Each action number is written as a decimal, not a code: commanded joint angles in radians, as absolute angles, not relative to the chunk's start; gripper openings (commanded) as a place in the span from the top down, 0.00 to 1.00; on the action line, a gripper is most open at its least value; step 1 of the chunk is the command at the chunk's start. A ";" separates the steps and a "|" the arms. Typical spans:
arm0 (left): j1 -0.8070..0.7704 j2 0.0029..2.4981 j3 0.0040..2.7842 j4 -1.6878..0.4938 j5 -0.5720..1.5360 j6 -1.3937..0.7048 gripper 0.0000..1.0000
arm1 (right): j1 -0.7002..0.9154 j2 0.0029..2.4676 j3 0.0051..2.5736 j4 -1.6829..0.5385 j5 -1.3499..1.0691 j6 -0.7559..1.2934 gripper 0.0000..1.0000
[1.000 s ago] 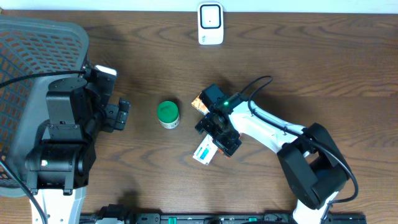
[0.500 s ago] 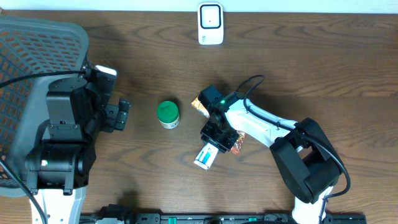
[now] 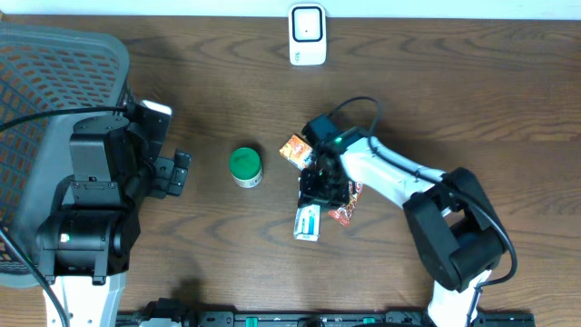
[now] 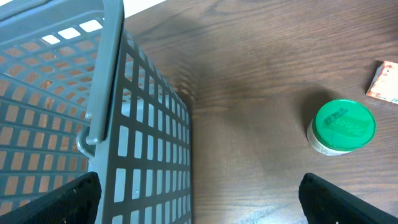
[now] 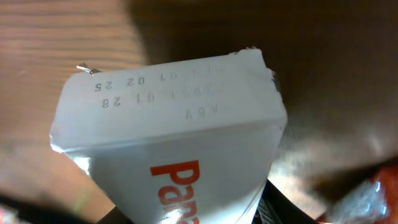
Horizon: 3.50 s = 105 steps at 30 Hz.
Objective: Scan the item barcode
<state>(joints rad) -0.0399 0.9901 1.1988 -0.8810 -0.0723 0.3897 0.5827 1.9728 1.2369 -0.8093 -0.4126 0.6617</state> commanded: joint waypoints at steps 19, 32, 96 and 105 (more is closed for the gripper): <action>-0.035 0.987 1.195 -0.886 -0.060 0.380 0.01 | 0.374 1.564 1.223 -0.834 -0.953 -0.043 0.63; -0.035 0.987 1.195 -0.886 -0.060 0.380 0.01 | 0.374 1.528 1.223 -0.913 -0.992 -0.030 0.66; -0.035 0.987 1.195 -0.886 -0.060 0.380 0.01 | 0.528 2.588 2.417 -0.881 0.111 -0.100 0.01; -0.035 0.987 1.195 -0.886 -0.060 0.380 0.01 | 0.505 2.617 2.417 -0.817 0.094 -0.015 0.01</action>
<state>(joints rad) -0.0399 0.9905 1.1980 -0.8864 -0.0723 0.3897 0.5251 2.6095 2.4062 -0.8295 0.0872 -0.0929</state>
